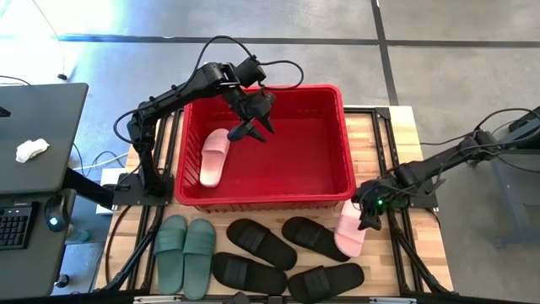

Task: Pick and place slides into bin
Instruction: Put the pink slide into the red bin

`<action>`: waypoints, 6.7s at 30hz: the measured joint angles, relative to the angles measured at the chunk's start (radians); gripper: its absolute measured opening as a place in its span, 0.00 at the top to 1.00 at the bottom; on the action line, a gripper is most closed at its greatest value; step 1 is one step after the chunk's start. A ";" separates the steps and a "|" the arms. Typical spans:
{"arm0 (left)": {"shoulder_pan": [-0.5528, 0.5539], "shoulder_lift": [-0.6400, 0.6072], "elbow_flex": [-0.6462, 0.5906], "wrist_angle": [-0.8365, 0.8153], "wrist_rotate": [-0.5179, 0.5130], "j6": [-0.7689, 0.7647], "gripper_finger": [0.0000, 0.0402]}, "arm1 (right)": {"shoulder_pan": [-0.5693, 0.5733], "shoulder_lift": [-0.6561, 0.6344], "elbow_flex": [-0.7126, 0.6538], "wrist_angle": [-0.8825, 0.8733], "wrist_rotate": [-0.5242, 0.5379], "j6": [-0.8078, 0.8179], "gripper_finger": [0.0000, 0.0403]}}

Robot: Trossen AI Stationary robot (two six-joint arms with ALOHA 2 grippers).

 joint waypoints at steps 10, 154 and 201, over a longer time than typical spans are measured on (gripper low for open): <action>0.000 0.000 0.000 0.003 0.000 -0.019 0.54 | 0.000 0.023 0.002 0.034 0.012 -0.007 0.67; 0.000 0.000 -0.001 -0.056 0.074 0.158 0.54 | 0.018 0.483 0.968 0.201 1.073 -0.267 1.00; 0.000 -0.211 -0.117 -0.225 -0.376 0.047 0.54 | 0.019 0.483 0.967 0.183 1.110 -0.339 1.00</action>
